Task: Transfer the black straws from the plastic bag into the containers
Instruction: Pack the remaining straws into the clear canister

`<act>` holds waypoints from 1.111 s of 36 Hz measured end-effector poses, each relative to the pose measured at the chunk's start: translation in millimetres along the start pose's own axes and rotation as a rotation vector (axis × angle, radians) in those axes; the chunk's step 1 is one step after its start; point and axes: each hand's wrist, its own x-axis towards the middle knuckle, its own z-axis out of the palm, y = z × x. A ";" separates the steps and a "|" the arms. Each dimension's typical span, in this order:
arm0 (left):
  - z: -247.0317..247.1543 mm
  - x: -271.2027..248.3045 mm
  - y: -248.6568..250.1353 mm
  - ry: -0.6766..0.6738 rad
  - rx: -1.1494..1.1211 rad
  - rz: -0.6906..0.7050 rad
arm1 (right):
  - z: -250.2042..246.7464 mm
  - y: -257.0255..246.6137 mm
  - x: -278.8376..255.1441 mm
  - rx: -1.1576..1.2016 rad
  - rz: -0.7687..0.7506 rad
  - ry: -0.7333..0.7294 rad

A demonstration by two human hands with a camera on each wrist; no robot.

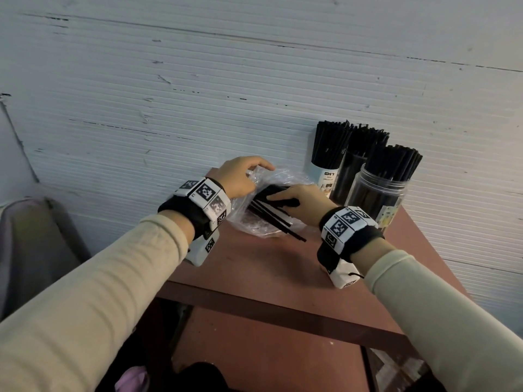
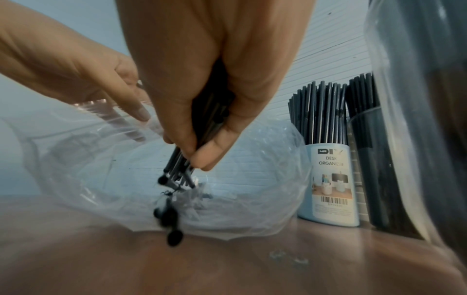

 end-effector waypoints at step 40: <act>96.3 -25.5 145.7 0.085 -0.292 0.349 | -149.4 8.1 -151.4 0.275 0.029 0.458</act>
